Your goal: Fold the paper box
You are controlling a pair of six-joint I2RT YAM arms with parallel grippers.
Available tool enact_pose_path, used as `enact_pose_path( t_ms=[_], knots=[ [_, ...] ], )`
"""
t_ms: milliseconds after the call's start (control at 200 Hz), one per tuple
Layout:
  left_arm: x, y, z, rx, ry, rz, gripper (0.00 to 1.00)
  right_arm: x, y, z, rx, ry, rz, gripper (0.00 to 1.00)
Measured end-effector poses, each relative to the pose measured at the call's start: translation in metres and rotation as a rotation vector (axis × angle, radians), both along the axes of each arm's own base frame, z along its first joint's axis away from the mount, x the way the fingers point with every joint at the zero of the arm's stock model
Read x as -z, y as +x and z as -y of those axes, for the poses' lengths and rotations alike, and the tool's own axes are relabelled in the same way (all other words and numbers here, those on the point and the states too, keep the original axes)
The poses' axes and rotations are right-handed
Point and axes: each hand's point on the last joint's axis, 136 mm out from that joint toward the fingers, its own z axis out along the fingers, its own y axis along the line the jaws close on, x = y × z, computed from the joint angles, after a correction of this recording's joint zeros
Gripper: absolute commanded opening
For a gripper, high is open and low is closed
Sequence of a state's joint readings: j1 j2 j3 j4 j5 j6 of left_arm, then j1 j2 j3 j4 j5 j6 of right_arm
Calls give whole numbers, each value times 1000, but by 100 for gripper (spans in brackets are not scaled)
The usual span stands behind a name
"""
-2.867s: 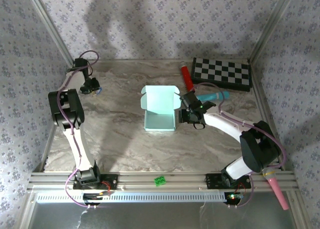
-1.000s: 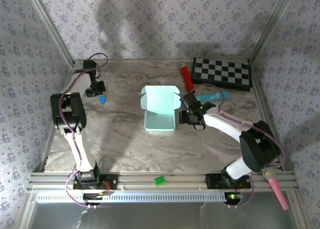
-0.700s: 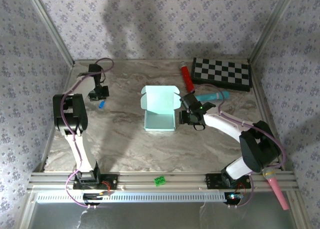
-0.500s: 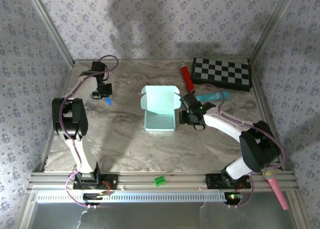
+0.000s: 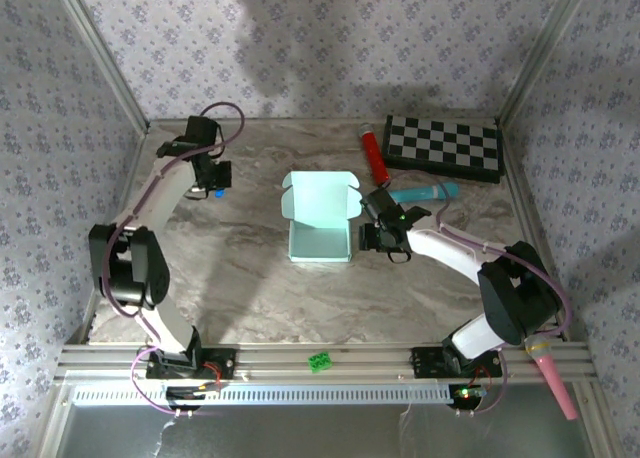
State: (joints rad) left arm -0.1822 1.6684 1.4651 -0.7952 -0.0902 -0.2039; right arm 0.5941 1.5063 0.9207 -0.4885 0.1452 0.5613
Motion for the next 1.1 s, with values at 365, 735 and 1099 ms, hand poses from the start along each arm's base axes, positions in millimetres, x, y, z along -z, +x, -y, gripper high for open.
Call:
enact_pose_path(
  t_ms=[365, 735, 1099],
  knots=[
    [-38, -53, 64, 154, -41, 62, 0, -1, -8, 6, 8, 7, 5, 65],
    [-46, -93, 155, 342, -105, 87, 0, -4, -14, 13, 25, 17, 14, 65],
    [31, -89, 225, 451, -78, -50, 0, -6, -19, 20, 42, 18, 27, 66]
  ],
)
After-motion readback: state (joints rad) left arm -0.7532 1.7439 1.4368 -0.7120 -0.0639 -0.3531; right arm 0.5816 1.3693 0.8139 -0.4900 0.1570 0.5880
